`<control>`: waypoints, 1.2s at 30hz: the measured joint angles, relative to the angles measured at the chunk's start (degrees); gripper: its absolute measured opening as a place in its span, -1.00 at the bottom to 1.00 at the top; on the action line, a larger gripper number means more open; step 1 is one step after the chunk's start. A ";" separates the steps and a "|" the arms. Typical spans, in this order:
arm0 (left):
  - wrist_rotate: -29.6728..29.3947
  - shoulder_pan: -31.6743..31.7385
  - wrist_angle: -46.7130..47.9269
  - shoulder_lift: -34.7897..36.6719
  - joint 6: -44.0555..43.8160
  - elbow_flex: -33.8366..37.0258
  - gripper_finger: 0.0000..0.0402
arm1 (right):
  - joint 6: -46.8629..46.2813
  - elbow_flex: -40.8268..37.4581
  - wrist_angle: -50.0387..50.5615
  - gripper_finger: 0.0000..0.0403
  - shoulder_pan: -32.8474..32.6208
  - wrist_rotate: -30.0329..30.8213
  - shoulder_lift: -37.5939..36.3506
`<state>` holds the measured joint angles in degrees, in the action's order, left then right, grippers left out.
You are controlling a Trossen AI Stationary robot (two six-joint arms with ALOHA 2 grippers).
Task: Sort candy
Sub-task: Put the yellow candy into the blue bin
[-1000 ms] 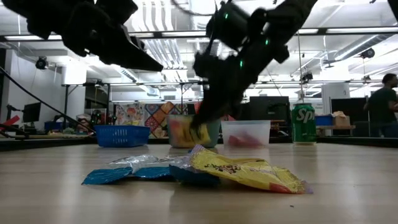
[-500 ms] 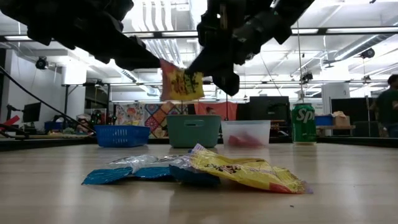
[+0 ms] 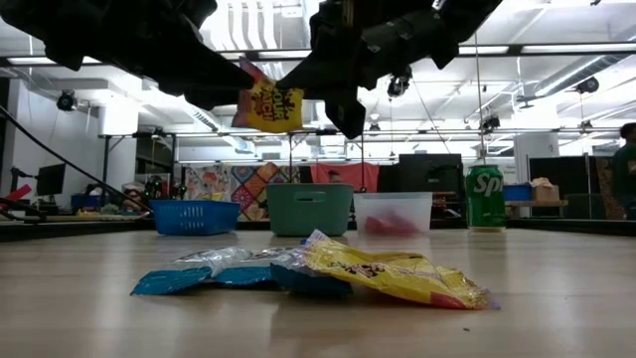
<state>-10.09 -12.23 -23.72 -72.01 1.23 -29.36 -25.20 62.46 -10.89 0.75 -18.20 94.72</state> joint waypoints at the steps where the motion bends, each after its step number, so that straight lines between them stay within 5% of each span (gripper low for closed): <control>1: -0.02 0.00 0.02 0.00 -0.02 0.00 -0.06 | 0.33 0.00 -0.02 -0.94 0.00 0.00 0.00; 9: -2.66 0.07 0.22 0.00 -0.54 0.00 -0.93 | 0.27 0.00 -0.11 -0.83 0.07 0.20 -0.32; 14: -3.03 1.30 0.89 0.60 -3.36 0.00 -0.91 | 0.25 0.00 0.00 -0.51 1.49 0.20 -2.53; 18: -9.10 5.08 7.60 3.48 -8.36 0.00 -0.98 | 0.30 0.02 1.55 -0.25 3.35 0.61 -5.53; 22: -10.63 12.89 17.07 8.77 -13.44 0.00 -0.98 | 0.65 0.02 4.62 -0.08 3.55 7.46 -8.13; 26: -6.52 23.10 25.79 13.92 -15.50 -0.34 -0.99 | 1.81 0.04 6.09 -0.02 2.04 14.20 -8.61; 36: 17.11 51.92 38.99 14.87 -11.28 -2.69 -1.00 | 2.17 0.02 5.96 -0.05 -0.96 15.32 -6.43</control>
<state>7.02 39.69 15.27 -57.14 -10.05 -32.05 -23.03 62.48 -4.93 -0.21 -2.87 88.29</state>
